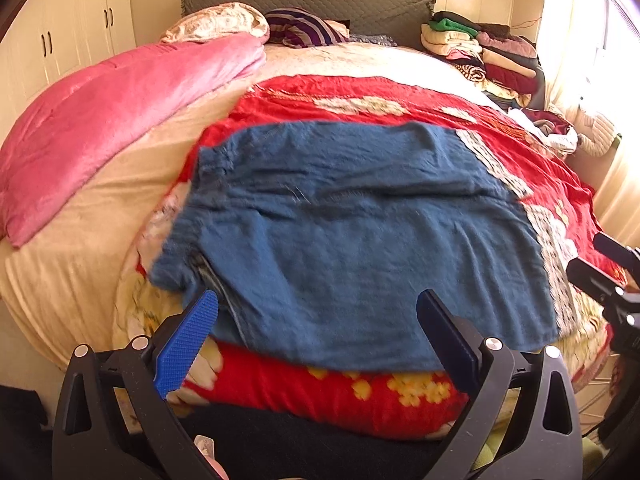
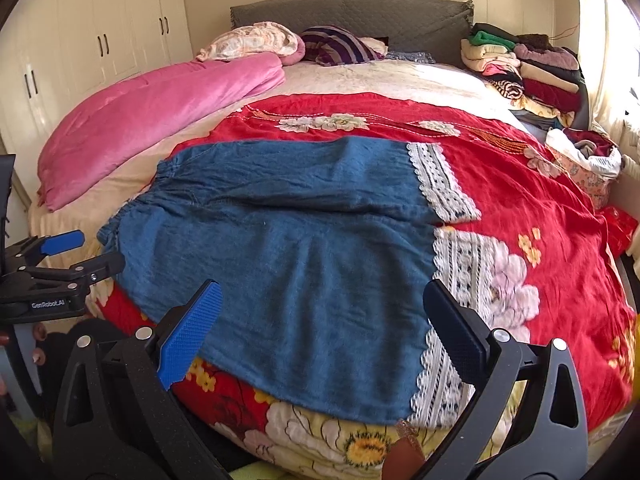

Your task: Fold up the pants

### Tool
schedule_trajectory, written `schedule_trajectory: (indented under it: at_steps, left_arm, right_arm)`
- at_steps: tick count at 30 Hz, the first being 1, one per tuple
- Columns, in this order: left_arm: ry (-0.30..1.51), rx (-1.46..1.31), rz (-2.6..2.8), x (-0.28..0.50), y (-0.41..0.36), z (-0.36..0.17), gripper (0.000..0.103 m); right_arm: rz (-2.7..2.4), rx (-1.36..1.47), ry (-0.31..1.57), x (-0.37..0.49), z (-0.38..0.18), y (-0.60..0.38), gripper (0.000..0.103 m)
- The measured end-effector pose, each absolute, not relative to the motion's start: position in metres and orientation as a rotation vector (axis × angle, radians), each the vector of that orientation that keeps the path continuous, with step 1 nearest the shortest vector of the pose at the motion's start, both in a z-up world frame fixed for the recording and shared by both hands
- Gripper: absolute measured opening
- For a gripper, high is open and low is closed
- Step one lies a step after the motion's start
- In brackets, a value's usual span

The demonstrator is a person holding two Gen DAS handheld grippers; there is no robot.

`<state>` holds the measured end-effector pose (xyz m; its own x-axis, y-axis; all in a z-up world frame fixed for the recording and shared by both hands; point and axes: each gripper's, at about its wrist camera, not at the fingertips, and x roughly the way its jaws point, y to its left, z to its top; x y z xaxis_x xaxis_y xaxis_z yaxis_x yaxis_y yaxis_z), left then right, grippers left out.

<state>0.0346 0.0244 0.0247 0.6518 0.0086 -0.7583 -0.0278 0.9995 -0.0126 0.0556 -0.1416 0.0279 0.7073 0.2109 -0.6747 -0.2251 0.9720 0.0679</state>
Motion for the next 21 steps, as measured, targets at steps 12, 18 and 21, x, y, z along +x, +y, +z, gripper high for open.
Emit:
schedule_trajectory:
  at_steps: [12,18,21]
  left_arm:
    - [0.884,-0.03,0.081,0.121,0.105,0.034,0.099]
    - [0.916,-0.036,0.083,0.169,0.14,0.031,0.099]
    - [0.939,-0.039,0.079,0.196,0.157,0.024,0.099]
  right_arm:
    - [0.379,-0.076,0.774,0.147,0.04,-0.099,0.095]
    - [0.389,-0.136,0.774,0.209,0.035,-0.079,0.095]
    - [0.399,-0.196,0.77,0.234,0.032,-0.066,0.095]
